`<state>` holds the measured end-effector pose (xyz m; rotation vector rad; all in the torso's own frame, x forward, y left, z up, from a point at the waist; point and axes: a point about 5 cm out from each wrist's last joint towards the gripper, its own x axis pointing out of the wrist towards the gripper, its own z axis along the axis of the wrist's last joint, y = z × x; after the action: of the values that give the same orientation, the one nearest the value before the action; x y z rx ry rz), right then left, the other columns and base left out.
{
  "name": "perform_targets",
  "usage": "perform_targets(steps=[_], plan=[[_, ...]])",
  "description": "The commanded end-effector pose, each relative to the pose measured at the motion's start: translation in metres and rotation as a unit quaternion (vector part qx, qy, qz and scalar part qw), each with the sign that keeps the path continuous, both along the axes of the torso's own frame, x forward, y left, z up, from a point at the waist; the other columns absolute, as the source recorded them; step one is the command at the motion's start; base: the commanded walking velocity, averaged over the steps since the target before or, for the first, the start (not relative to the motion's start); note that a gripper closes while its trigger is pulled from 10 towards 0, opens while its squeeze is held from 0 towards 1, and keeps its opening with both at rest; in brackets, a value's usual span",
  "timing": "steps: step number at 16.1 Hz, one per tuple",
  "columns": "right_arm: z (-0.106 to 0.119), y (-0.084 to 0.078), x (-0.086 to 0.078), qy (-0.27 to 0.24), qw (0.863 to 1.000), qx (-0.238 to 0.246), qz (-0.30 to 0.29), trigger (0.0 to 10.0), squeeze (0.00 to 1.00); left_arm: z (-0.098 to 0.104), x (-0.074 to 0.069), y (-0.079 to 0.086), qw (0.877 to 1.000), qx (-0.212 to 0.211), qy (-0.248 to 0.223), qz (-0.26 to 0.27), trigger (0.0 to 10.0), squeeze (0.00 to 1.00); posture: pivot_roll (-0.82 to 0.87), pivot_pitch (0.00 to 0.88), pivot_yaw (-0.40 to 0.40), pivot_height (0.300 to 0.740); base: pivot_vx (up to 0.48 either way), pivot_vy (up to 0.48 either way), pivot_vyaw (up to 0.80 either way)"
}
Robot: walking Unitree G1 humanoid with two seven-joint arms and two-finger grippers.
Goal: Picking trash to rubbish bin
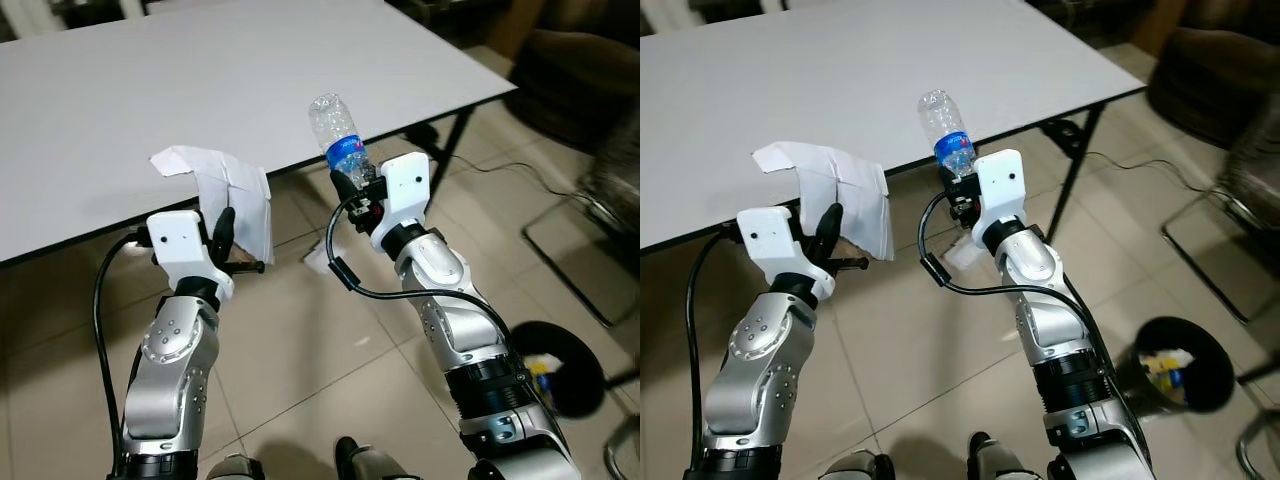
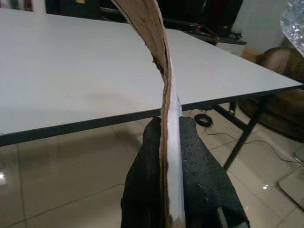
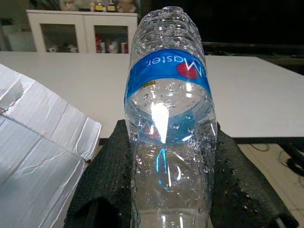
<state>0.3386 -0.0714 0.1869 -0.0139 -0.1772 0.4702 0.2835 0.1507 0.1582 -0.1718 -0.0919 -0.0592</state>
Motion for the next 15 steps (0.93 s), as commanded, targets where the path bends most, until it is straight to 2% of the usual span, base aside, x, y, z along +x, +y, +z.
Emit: perform_targets(steps=[1, 15], plan=[[-0.0012, -0.0018, -0.0016, 0.004, 1.000, -0.001, 0.000, 10.0, 0.00, -0.0030, -0.0004, -0.0023, 1.000, -0.005, 0.007, -0.011, 10.0, 0.00, -0.10, 0.147, -0.009, 0.740, 0.000, 0.000, -0.80], [-0.0036, -0.0035, -0.0032, 0.010, 1.000, -0.009, -0.001, 10.0, 0.00, -0.0082, -0.0038, -0.0073, 0.999, -0.001, 0.018, -0.033, 10.0, 0.00, -0.11, 0.156, -0.013, 0.740, 0.000, 0.000, -0.80]])
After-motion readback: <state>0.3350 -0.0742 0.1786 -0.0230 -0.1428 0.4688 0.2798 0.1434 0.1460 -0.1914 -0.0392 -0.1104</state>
